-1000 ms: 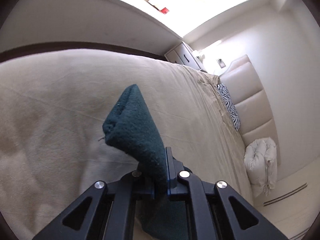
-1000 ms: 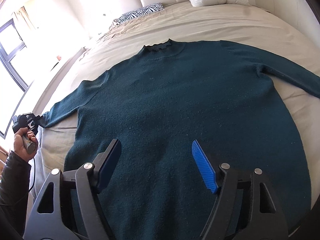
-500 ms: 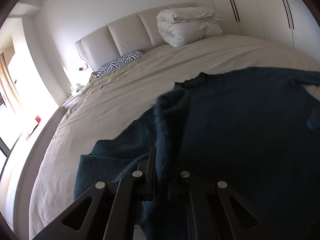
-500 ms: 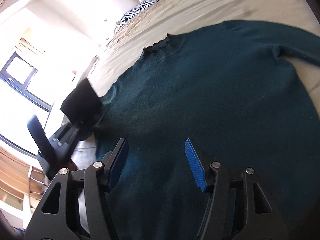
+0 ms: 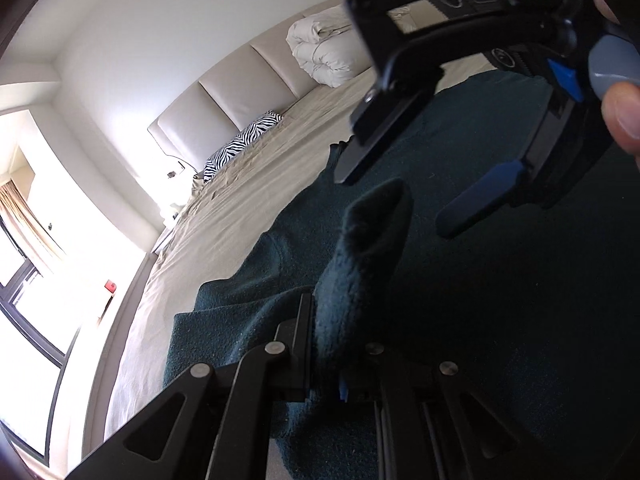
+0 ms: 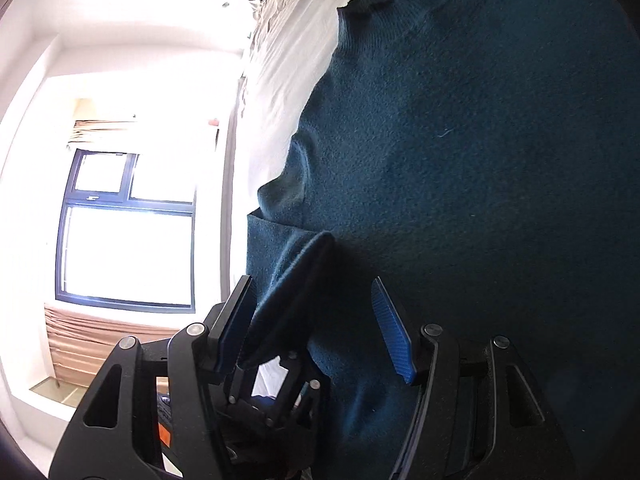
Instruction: Fold small clothes
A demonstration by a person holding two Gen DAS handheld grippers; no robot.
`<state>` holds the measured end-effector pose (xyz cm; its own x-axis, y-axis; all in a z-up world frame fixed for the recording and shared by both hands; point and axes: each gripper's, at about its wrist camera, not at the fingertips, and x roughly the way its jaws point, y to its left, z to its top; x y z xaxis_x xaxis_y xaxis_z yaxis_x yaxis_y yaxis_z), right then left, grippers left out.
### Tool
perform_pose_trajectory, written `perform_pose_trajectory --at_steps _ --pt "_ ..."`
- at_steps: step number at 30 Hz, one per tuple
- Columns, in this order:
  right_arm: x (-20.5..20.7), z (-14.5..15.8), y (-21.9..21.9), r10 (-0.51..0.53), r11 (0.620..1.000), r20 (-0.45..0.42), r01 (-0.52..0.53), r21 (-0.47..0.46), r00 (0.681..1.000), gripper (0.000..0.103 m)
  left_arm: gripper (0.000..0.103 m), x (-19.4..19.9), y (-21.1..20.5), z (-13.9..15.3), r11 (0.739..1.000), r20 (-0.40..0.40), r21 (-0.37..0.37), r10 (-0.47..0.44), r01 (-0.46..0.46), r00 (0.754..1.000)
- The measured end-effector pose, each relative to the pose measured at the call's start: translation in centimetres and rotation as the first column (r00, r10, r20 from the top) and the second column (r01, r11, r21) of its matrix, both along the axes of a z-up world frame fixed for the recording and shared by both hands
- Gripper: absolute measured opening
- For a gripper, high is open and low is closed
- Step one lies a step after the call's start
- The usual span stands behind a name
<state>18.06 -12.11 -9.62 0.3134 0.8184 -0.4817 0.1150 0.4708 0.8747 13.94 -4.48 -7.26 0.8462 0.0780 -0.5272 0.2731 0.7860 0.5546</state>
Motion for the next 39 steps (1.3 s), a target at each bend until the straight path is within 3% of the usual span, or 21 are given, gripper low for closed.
perform_pose_trajectory --at_steps 3,4,5,6,8,12,15,16,18,19,21,23,24,25,27,31,36,39 --pt "0.9 -0.5 1.2 0.026 0.999 -0.017 -0.026 -0.023 1.0 0.059 0.012 0.4 -0.4 0.0 1.0 0.008 0.003 0.005 -0.005 1.0" --pt "0.9 -0.4 1.6 0.035 0.999 -0.003 -0.035 -0.039 0.999 0.055 0.014 0.5 -0.3 0.1 1.0 0.007 0.0 0.011 -0.011 1.0" --pt "1.2 -0.2 2.0 0.053 0.997 0.021 -0.052 -0.061 0.998 0.039 0.022 0.3 -0.4 0.0 1.0 0.005 -0.006 0.017 -0.017 1.0" --pt "1.3 0.1 2.3 0.066 0.994 0.031 -0.063 -0.087 0.997 0.029 0.036 0.3 -0.1 0.2 1.0 0.003 -0.014 0.024 -0.024 1.0" --pt "1.3 0.6 2.5 0.075 0.986 0.057 -0.066 -0.151 0.996 0.011 0.051 0.1 0.4 0.8 0.998 -0.002 -0.048 0.029 -0.029 1.0" --pt "1.6 2.1 0.6 0.059 0.969 0.12 -0.028 -0.245 0.991 0.007 0.078 -1.4 1.8 3.0 0.99 0.011 -0.139 0.023 -0.022 1.0" --pt "2.1 3.9 -2.3 0.021 0.948 0.163 0.032 -0.316 0.986 0.007 0.083 -1.9 4.2 5.0 0.964 -0.002 -0.264 0.016 -0.016 1.0" --pt "2.4 4.2 -3.6 0.009 0.936 0.172 0.052 -0.348 0.985 0.007 0.083 -1.6 5.4 5.6 0.946 -0.027 -0.323 0.027 -0.034 0.999" --pt "2.8 5.0 -5.9 -0.015 0.91 0.188 0.091 -0.404 0.982 0.007 0.077 -0.1 8.6 6.6 0.881 -0.095 -0.462 0.067 -0.103 0.993" --pt "3.1 5.2 -7.0 -0.031 0.9 0.193 0.111 -0.422 0.981 0.007 0.072 0.9 10.5 6.9 0.837 -0.129 -0.527 0.093 -0.148 0.987" --pt "3.6 5.7 -9.0 -0.057 0.877 0.204 0.147 -0.457 0.977 0.007 0.05 2.9 14.0 7.1 0.732 -0.212 -0.64 0.121 -0.231 0.97" --pt "3.8 6.4 -11.0 -0.083 0.853 0.216 0.182 -0.489 0.973 0.007 0.04 4.7 17.1 6.9 0.62 -0.273 -0.728 0.129 -0.292 0.953" --pt "4.1 6.6 -11.9 -0.095 0.843 0.219 0.196 -0.501 0.971 0.007 0.034 5.4 18.2 6.9 0.576 -0.291 -0.756 0.129 -0.31 0.948" --pt "4.3 6.6 -12.6 -0.107 0.836 0.22 0.208 -0.508 0.97 0.007 0.031 5.9 18.8 7.0 0.556 -0.297 -0.767 0.133 -0.32 0.945" --pt "4.8 6.7 -14.1 -0.13 0.82 0.218 0.229 -0.525 0.967 0.007 0.03 6.7 19.2 7.3 0.544 -0.295 -0.778 0.127 -0.315 0.947" --pt "3.7 5.1 -18.3 -0.16 0.791 0.215 0.255 -0.556 0.963 0.007 0.03 8.0 19.0 6.8 0.478 -0.323 -0.823 0.049 -0.306 0.945" --pt "3.5 4.6 -18.8 -0.153 0.782 0.201 0.243 -0.574 0.968 0.007 0.03 10.4 16.9 4.9 0.436 -0.381 -0.842 -0.059 -0.32 0.923" --pt "3.1 4.3 -19.0 -0.152 0.78 0.196 0.239 -0.578 0.969 0.007 0.03 11.5 16.7 3.6 0.392 -0.409 -0.851 -0.074 -0.35 0.91"
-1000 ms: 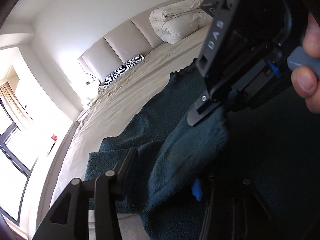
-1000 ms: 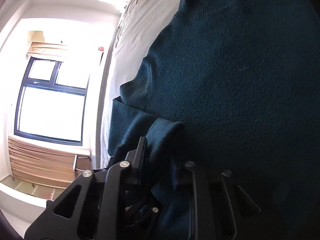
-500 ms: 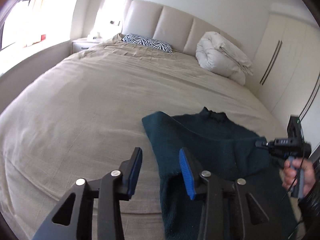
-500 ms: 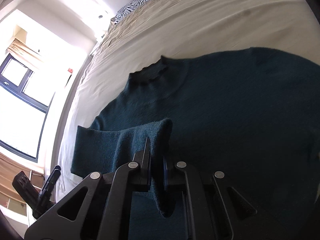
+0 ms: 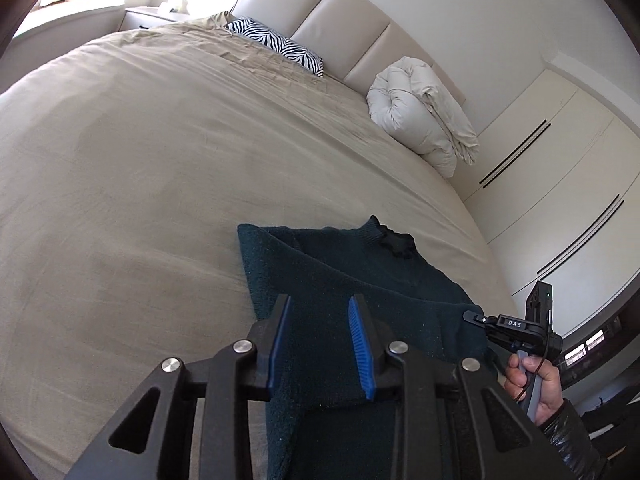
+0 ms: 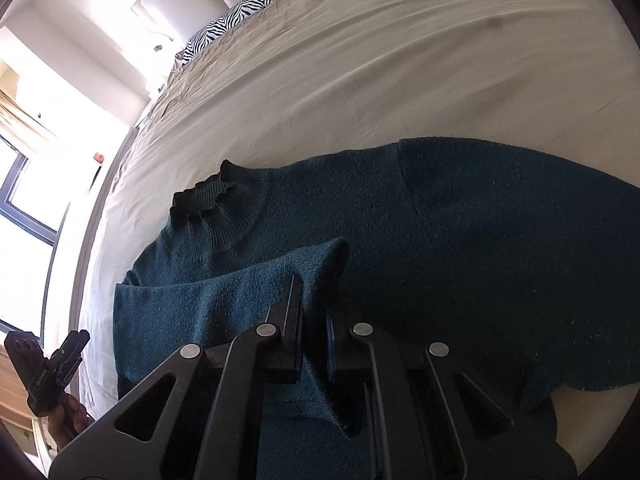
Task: Fold small clothes
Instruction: 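Carry the held sleeve across the sweater body with the right tool and release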
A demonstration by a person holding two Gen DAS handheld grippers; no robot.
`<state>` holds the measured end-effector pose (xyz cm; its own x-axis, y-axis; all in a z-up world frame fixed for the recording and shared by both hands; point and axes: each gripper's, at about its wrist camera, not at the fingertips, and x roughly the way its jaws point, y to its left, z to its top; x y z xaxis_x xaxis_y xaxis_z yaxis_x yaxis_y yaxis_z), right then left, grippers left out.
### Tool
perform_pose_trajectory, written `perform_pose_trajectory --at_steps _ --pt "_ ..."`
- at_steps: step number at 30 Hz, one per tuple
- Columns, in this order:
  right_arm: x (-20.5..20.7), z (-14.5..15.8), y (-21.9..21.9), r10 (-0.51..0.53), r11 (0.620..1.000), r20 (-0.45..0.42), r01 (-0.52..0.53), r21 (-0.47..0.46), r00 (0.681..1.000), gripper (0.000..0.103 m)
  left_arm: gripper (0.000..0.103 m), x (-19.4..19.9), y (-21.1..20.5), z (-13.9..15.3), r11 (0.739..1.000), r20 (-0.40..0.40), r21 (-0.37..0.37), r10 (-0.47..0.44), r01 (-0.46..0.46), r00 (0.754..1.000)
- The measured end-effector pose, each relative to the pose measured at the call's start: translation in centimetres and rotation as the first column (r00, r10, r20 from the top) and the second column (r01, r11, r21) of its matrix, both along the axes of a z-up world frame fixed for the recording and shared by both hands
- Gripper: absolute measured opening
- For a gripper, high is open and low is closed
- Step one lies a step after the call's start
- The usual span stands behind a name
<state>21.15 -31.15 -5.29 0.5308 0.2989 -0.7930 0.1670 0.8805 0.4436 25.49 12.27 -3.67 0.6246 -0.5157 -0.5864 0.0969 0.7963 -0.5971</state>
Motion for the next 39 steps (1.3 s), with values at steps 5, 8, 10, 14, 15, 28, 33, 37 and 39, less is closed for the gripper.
perform_pose_trajectory --at_steps 5,8,10,14,15,28,33,37,39 --pt "0.7 -1.3 -0.1 -0.009 1.0 -0.014 0.009 0.006 1.0 0.007 0.03 1.4 0.8 -1.4 0.998 -0.033 -0.059 0.01 -0.012 0.999" --pt "1.0 -2.1 0.0 -0.012 1.0 -0.029 0.012 0.01 1.0 0.007 0.03 2.5 1.1 -2.2 0.993 -0.05 -0.114 0.005 -0.01 0.999" --pt "1.0 -2.6 -0.1 -0.014 1.0 -0.039 0.015 0.022 0.999 0.007 0.03 3.3 1.2 -2.6 0.988 -0.06 -0.157 -0.008 -0.002 0.998" --pt "1.0 -3.2 -0.5 -0.025 0.998 -0.039 0.027 0.064 0.999 0.007 0.03 5.3 0.8 -4.1 0.987 -0.108 -0.163 -0.027 0.009 0.994" --pt "1.1 -3.3 -0.4 -0.024 0.997 -0.038 0.027 0.069 0.999 0.007 0.03 5.7 0.7 -4.6 0.988 -0.123 -0.154 -0.029 0.01 0.992" --pt "0.1 -3.3 -0.9 -0.045 0.993 -0.026 0.047 0.11 0.999 0.008 0.02 2.1 -0.4 -4.8 0.996 -0.126 -0.058 -0.081 0.074 0.989" --pt "-1.1 -3.0 -1.2 -0.062 0.991 -0.036 0.066 0.113 0.997 0.009 0.031 -1.0 -0.6 -4.0 0.996 -0.111 0.009 -0.084 0.086 0.99" --pt "-2.1 -3.0 -1.1 -0.073 0.99 -0.041 0.078 0.116 0.996 0.009 0.032 -2.8 -1.7 -4.2 0.988 -0.112 0.085 -0.117 0.127 0.987" --pt "-2.4 -2.9 -0.9 -0.074 0.991 -0.038 0.078 0.108 0.997 0.009 0.032 -3.3 -2.2 -3.9 0.985 -0.115 0.11 -0.121 0.134 0.986"
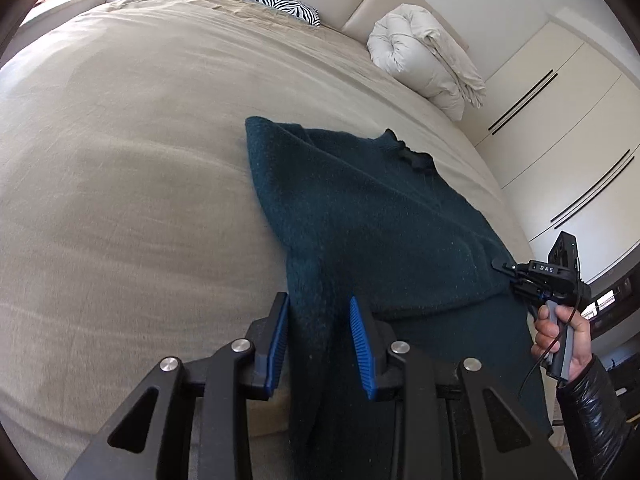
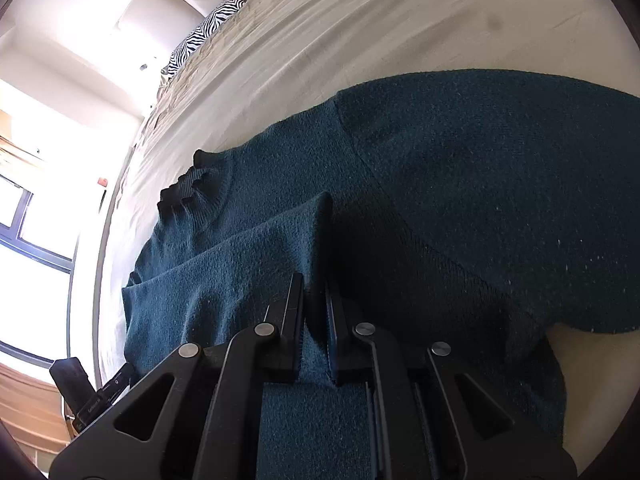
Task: Fold small clothes
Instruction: 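Carry the held sleeve across the sweater body with the right tool and release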
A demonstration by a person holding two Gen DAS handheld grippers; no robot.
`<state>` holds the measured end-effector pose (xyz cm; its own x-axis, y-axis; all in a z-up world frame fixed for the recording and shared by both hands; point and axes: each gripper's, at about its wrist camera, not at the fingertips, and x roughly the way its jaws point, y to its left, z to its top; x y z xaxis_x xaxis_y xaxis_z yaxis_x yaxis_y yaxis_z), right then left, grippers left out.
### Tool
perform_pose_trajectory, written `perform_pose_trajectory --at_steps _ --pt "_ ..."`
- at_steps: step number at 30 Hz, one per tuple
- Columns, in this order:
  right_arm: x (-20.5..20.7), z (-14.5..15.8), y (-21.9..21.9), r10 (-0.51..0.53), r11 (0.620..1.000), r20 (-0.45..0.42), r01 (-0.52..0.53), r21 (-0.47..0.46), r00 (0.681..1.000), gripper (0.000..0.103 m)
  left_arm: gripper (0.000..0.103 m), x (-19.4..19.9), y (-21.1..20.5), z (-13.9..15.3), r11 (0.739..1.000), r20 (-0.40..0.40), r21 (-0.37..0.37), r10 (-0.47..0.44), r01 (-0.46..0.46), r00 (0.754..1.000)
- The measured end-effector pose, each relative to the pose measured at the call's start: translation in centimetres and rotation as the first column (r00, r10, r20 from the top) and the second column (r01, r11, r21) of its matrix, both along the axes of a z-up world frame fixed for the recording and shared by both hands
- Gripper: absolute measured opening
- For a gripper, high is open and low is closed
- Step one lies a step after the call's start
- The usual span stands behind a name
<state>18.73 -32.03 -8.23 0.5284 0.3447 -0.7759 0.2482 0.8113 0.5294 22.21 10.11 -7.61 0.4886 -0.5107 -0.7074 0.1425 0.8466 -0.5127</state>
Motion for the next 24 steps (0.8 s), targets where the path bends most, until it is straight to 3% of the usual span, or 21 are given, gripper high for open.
perform_pose_trajectory --at_steps 6,11,16,19,22,24 --pt "-0.2 0.3 0.4 -0.003 0.999 0.004 0.003 -0.046 1.0 0.009 0.032 -1.3 -1.1 0.8 0.998 0.012 0.058 -0.026 0.026 1.0" --pt "0.7 1.1 1.4 0.034 0.989 0.012 -0.032 -0.142 0.999 0.008 0.044 -3.5 -1.1 1.0 1.0 0.025 0.027 -0.005 0.004 1.0" --pt "0.9 2.0 1.3 0.03 0.985 0.042 -0.023 -0.173 0.999 0.008 0.044 -4.3 -1.4 1.2 1.0 0.03 0.026 -0.008 0.008 1.0" --pt "0.9 0.9 0.7 0.027 0.981 0.024 -0.022 -0.195 0.999 0.008 0.048 -4.7 -1.4 0.9 1.0 0.027 0.02 -0.005 0.004 1.0" --pt "0.6 -0.2 -0.1 0.032 0.989 0.048 -0.025 -0.145 0.998 0.009 0.049 -5.1 -1.7 0.8 1.0 0.021 0.026 -0.003 0.003 1.0" --pt "0.3 -0.1 -1.1 0.017 0.997 0.038 -0.014 -0.072 0.999 0.011 0.056 -5.4 -1.8 1.0 1.0 0.025 0.02 0.002 -0.003 1.0"
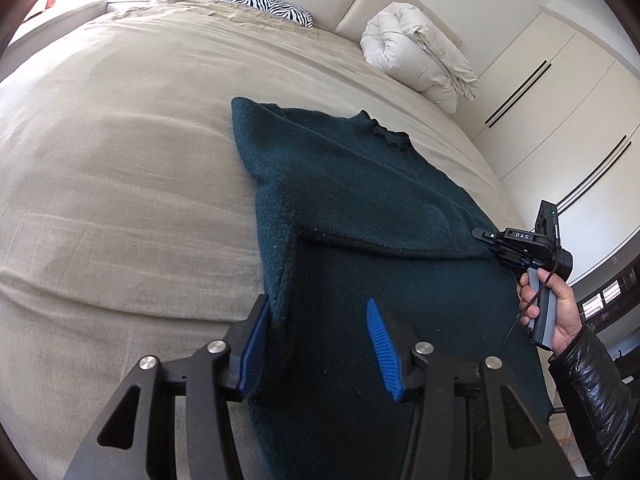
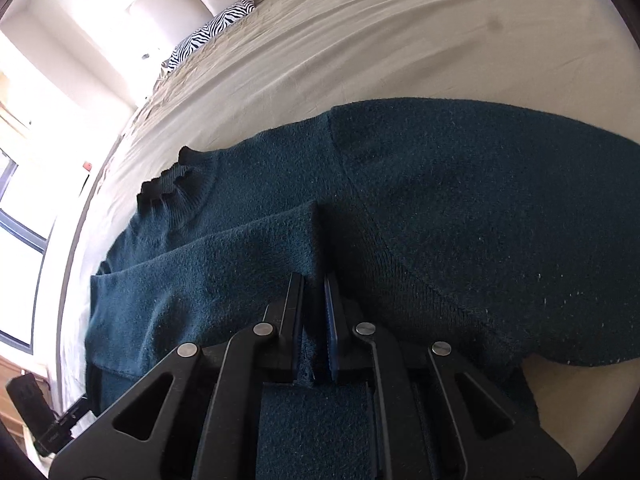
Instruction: Fold small clothes
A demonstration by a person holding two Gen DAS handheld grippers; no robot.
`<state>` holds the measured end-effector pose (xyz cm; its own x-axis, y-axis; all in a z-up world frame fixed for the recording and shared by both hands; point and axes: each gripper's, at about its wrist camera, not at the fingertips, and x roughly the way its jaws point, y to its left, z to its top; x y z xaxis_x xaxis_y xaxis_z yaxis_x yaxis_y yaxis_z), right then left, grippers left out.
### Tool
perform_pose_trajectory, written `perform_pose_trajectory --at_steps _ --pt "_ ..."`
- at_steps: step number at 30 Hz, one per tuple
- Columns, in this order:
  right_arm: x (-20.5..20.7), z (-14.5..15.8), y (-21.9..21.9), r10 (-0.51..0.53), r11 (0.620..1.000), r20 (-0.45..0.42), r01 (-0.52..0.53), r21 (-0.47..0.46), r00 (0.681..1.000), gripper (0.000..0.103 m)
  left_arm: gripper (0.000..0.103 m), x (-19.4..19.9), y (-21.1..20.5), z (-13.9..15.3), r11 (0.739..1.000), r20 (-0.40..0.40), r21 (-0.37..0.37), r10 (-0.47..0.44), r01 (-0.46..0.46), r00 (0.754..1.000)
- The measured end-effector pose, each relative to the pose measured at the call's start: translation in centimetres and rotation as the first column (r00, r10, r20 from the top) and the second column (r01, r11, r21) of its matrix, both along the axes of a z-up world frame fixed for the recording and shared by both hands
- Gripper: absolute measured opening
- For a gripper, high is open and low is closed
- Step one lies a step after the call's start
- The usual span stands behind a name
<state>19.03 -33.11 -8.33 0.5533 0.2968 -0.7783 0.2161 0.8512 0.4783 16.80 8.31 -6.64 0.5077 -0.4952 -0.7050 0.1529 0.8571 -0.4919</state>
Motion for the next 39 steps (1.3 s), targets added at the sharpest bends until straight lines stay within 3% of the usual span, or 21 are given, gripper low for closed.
perform_pose_trajectory --at_steps 3,8,10,12,13,14,18,26,30,32,34,35,36,39 --pt "-1.8 1.0 -2.4 -0.043 0.995 -0.003 0.044 0.086 0.999 0.013 0.065 -0.6 -0.2 0.6 1.0 0.01 -0.018 0.009 -0.008 1.0" --pt "-9.7 2.9 -9.1 -0.225 0.964 0.119 0.204 0.169 0.967 0.019 0.077 -1.7 -1.3 2.1 1.0 0.054 -0.031 0.007 -0.005 0.999" --pt "-13.6 2.1 -13.0 -0.332 0.926 0.106 0.303 0.226 0.937 0.023 0.078 -2.0 -2.0 2.6 1.0 0.063 -0.031 0.005 -0.003 0.998" --pt "-17.8 1.0 -16.9 -0.455 0.865 0.082 0.418 0.279 0.887 0.033 0.08 -2.1 -2.6 2.9 0.999 0.067 -0.043 0.007 -0.004 0.998" --pt "-20.0 0.5 -18.6 -0.526 0.82 0.069 0.483 0.306 0.848 0.051 0.081 -2.2 -2.9 3.0 0.999 0.067 -0.054 0.006 -0.002 0.998" --pt "-22.2 0.0 -20.3 -0.593 0.769 0.068 0.54 0.343 0.802 0.058 0.081 -2.3 -3.2 3.1 0.998 0.063 -0.067 0.0 0.004 0.998" --pt "-26.9 -1.0 -24.5 -0.693 0.653 0.065 0.587 0.478 0.718 0.058 0.081 -2.8 -5.2 3.1 0.996 0.043 -0.081 -0.024 0.028 0.999" --pt "-26.8 -2.0 -29.5 -0.779 0.544 0.025 0.654 0.526 0.627 0.056 0.081 -3.6 -7.9 3.1 0.993 0.011 -0.1 -0.065 0.065 0.998" --pt "-25.8 -2.1 -31.7 -0.806 0.52 0.033 0.679 0.518 0.591 0.051 0.081 -3.7 -7.7 3.0 0.992 -0.001 -0.115 -0.051 0.05 0.999" --pt "-25.6 -2.3 -33.1 -0.813 0.51 0.021 0.695 0.508 0.581 0.032 0.081 -3.7 -7.3 2.9 0.991 -0.005 -0.125 -0.04 0.039 0.999" --pt "-25.3 -2.4 -34.1 -0.82 0.502 0.009 0.71 0.494 0.573 0.021 0.081 -3.7 -7.0 2.7 0.99 -0.011 -0.136 -0.033 0.031 0.999" --pt "-25.0 -2.0 -34.2 -0.817 0.513 0.013 0.716 0.473 0.577 0.012 0.081 -3.7 -6.8 2.7 0.989 -0.014 -0.142 -0.031 0.029 0.999" --pt "-24.7 -1.5 -34.2 -0.813 0.529 0.028 0.717 0.454 0.582 0.01 0.081 -3.6 -6.7 2.6 0.989 -0.015 -0.148 -0.03 0.027 0.999" --pt "-22.6 2.3 -32.5 -0.765 0.625 0.118 0.685 0.374 0.633 0.009 0.081 -3.0 -6.3 2.3 0.986 -0.028 -0.166 -0.016 0.011 0.999"
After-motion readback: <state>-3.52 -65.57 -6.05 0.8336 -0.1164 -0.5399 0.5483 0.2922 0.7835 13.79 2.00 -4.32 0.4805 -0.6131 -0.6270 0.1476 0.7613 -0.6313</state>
